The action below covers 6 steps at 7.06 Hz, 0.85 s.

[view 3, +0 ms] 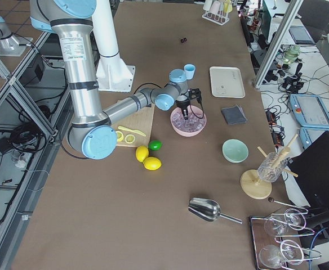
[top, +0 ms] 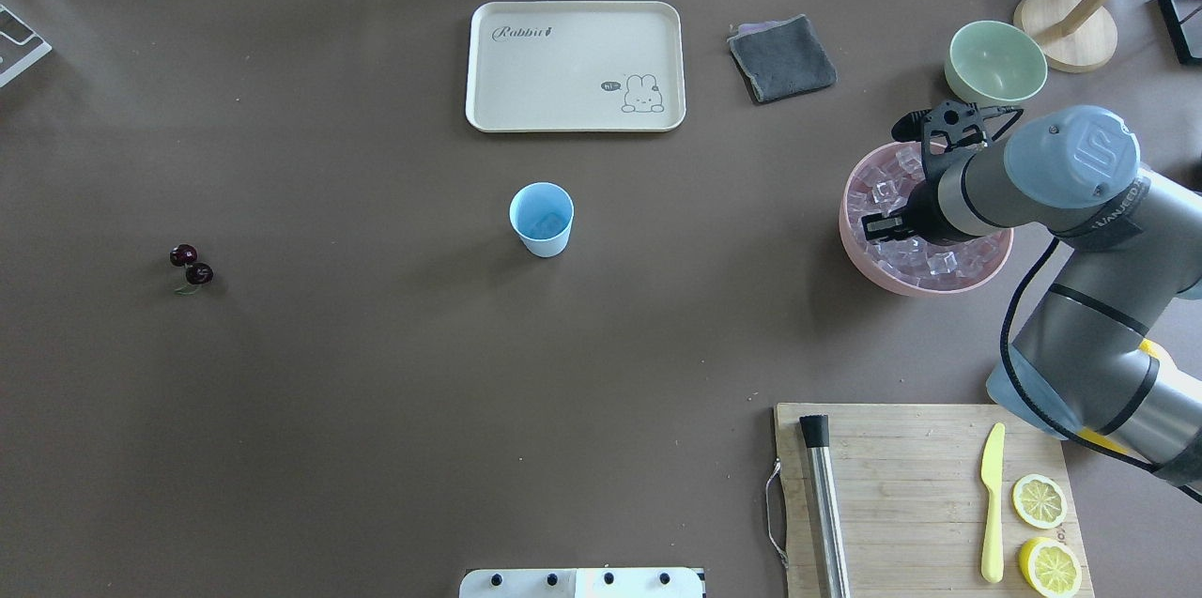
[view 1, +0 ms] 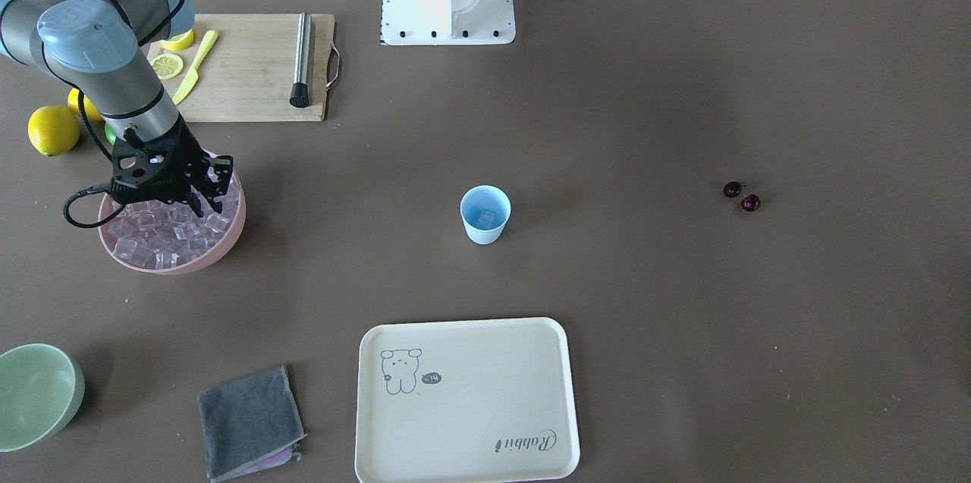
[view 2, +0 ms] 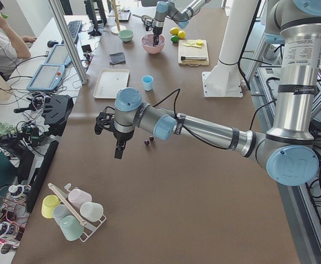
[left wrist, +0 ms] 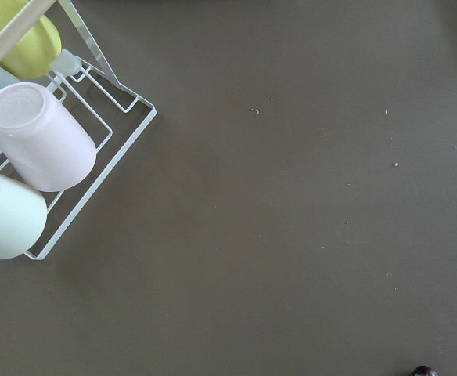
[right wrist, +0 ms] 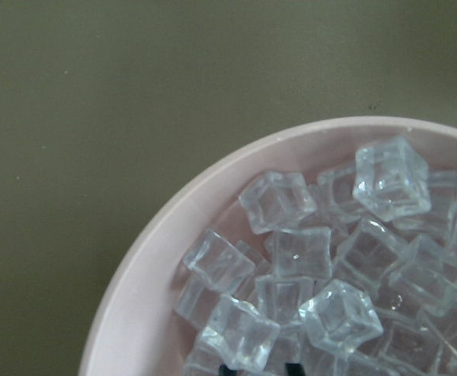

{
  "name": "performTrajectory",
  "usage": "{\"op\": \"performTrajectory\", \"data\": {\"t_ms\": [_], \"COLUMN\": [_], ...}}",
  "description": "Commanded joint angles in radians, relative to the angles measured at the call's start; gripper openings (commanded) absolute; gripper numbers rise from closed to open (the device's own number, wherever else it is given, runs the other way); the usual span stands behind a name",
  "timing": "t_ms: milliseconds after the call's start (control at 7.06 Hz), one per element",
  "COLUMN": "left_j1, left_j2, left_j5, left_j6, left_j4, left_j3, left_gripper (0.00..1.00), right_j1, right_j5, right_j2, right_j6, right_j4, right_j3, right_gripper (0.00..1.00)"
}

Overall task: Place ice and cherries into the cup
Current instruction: 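Lower the right gripper and grasp a third ice cube, then carry the ice cube with the right gripper over the blue cup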

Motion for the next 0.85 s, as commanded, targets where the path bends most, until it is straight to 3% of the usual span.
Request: {"op": "performTrajectory", "data": {"t_ms": [0,283,709], "left_j1": [0.0,0.0,0.002], "left_j2": [-0.001,-0.001,-0.002], "left_j5": [0.0,0.0,-0.003], "left_j6": [0.0,-0.002,0.0], "left_j4": [0.0,0.0,0.002], "left_j3": [0.0,-0.003,0.008], "left_gripper": [0.98,0.98,0.98], "right_j1": [0.056,0.079,0.068], "right_j5": [0.026,0.012,0.009], "right_j2": [0.01,0.062,0.273], "right_j6": [-0.008,-0.008,0.004], "right_j4": [-0.001,-0.017,-0.02], "right_j3": [0.023,0.041,0.012], "right_gripper": [0.0,0.0,0.0]}}
